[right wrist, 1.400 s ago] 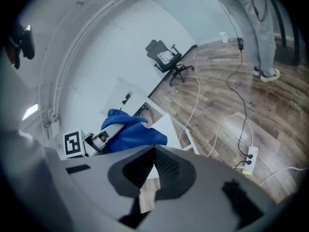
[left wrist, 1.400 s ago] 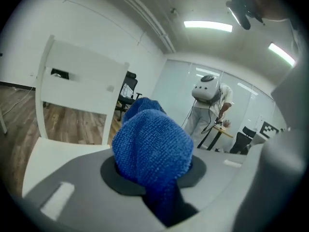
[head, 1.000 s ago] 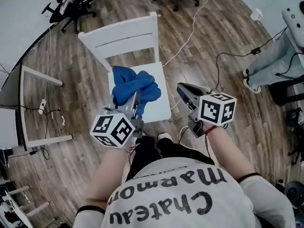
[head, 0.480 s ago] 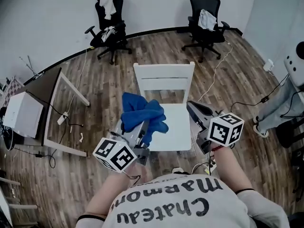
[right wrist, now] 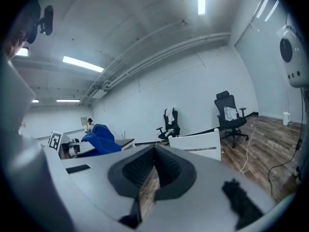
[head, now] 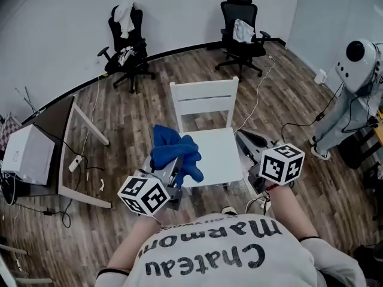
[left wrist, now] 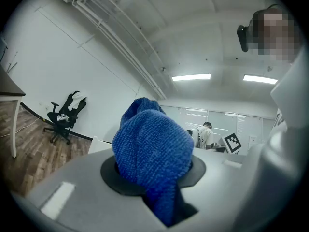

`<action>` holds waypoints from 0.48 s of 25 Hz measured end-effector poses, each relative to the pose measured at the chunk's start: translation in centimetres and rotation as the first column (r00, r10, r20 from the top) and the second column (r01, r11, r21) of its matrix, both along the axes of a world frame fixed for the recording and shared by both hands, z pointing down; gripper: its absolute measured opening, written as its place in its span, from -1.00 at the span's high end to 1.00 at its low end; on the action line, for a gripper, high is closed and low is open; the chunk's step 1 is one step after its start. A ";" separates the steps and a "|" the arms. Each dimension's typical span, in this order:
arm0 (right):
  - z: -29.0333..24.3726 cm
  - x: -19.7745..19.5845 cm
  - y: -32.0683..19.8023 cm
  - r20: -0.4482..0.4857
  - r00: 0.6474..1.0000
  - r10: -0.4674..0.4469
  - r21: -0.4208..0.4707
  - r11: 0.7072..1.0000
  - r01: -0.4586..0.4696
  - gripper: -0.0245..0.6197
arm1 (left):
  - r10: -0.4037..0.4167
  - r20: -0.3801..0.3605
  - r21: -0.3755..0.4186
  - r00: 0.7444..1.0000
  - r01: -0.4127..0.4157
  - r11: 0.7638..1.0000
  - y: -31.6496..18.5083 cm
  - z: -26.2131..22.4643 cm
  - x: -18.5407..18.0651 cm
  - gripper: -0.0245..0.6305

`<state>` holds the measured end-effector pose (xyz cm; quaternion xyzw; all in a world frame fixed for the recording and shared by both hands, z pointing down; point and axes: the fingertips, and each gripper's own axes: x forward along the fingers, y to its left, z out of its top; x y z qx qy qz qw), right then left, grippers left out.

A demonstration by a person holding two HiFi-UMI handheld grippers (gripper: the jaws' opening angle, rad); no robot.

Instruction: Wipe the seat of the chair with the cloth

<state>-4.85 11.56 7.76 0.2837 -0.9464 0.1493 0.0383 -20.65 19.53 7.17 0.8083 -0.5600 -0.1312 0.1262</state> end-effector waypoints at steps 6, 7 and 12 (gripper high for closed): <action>0.6 0.0 1.6 -0.036 0.999 0.032 -0.011 0.999 -0.032 0.89 | 0.045 -0.013 -0.026 0.999 -0.045 0.999 1.0 0.7 0.1 0.54; 0.9 0.0 1.9 -0.038 0.999 0.033 -0.017 0.999 -0.034 0.89 | 0.048 -0.017 -0.029 0.999 -0.048 0.998 1.1 0.8 0.1 0.54; 2.0 -0.4 2.6 -0.051 0.998 0.038 -0.038 0.998 -0.040 0.89 | 0.072 -0.020 -0.025 0.997 -0.073 0.997 2.1 1.1 0.3 0.54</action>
